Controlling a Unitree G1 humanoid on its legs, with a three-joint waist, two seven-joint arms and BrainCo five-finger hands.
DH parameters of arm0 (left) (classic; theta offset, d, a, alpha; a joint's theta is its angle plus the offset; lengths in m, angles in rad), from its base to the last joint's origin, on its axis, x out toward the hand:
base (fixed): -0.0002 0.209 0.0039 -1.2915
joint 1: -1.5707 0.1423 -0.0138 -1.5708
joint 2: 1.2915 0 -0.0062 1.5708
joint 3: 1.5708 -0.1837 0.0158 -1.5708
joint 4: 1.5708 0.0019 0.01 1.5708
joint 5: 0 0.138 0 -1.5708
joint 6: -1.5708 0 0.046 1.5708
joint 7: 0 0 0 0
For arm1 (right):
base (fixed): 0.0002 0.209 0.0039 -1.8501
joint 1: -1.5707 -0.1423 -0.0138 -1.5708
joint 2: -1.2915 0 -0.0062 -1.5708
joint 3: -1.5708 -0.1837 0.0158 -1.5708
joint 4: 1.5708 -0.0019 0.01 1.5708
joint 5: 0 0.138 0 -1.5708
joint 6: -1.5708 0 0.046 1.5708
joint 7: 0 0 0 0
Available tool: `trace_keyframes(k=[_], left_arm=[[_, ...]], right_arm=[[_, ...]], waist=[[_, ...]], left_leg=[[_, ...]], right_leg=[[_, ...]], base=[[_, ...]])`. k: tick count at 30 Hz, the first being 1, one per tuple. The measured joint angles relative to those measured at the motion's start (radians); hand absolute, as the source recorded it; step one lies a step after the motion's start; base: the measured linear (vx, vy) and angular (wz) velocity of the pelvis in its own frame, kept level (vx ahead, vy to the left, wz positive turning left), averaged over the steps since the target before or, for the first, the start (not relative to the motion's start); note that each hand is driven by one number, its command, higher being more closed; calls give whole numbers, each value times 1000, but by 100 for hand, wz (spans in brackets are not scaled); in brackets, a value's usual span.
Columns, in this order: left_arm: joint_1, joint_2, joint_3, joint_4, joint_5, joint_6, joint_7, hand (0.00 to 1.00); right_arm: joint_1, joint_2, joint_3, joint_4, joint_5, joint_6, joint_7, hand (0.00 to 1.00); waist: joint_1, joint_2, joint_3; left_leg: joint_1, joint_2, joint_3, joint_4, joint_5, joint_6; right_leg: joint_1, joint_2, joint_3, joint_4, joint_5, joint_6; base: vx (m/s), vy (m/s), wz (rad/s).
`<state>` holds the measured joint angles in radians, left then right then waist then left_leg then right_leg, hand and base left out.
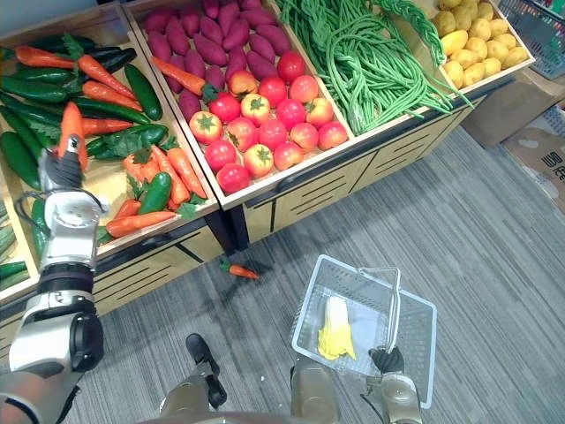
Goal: Pick vegetable in the basket
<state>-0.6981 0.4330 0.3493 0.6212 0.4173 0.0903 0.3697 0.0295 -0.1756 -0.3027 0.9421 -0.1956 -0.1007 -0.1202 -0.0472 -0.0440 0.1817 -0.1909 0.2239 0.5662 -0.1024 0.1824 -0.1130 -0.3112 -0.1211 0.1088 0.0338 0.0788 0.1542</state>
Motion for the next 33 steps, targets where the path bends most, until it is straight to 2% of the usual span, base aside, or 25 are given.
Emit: trace_keyframes(k=[5, 10, 12, 15, 19, 22, 26, 33], left_arm=[[9, 15, -14, -121, 43, 0, 19, 100], [110, 79, -102, -263, 155, -2, 18, 100], [160, 123, -165, -329, 206, -28, 16, 100], [198, 135, -200, -366, 236, -62, 9, 100], [254, 143, -285, -434, 276, -128, -6, 100], [290, 154, -348, -471, 284, -182, -25, 100], [314, 164, -423, -503, 304, -257, -28, 100], [315, 201, -578, -541, 302, -344, -56, 100]], right_arm=[[11, 1, -52, 22, 0, 1, 1, 100], [9, 0, -83, 48, -1, -1, 7, 100], [5, -3, -100, 59, -2, -1, 17, 100], [-4, -20, -135, 85, -29, 0, 19, 100], [-16, -106, -164, 106, -87, 2, 25, 100], [-27, -177, -158, 105, -123, 2, 41, 100], [-37, -283, -28, 48, -170, -13, 48, 100], [-6, -419, 185, -154, -240, -65, 110, 100]], waist=[[19, 1, -1], [21, 0, -4], [23, -1, -9], [22, -1, -27], [21, -3, -43], [20, -2, -73], [19, -5, -99], [-6, -14, -117]], left_leg=[[5, -15, -29, -1, 0, 0], [22, -28, -41, -2, -2, -2], [29, -29, -42, -2, -2, -2], [45, -30, -33, -2, -6, -7], [94, -32, 6, -2, -20, -23], [136, -32, 67, -2, -34, -33], [214, -25, 180, -2, -59, -50], [301, -11, 322, -2, -82, -82]], right_leg=[[24, -11, -22, -4, 0, 0], [57, -24, -30, -24, 0, 0], [68, -25, -29, -31, 0, -1], [76, -24, -18, -33, -3, 4], [88, -21, 29, -33, -4, 6], [88, -11, 94, -33, 5, 21], [88, 20, 206, -31, 12, 32], [88, 70, 325, -29, 21, 49]], base=[[-1, -2, 16], [11, -2, 8], [12, -6, 2], [18, -14, -10], [33, -12, -32], [69, -21, -62], [57, -35, -79], [39, -45, -61]])
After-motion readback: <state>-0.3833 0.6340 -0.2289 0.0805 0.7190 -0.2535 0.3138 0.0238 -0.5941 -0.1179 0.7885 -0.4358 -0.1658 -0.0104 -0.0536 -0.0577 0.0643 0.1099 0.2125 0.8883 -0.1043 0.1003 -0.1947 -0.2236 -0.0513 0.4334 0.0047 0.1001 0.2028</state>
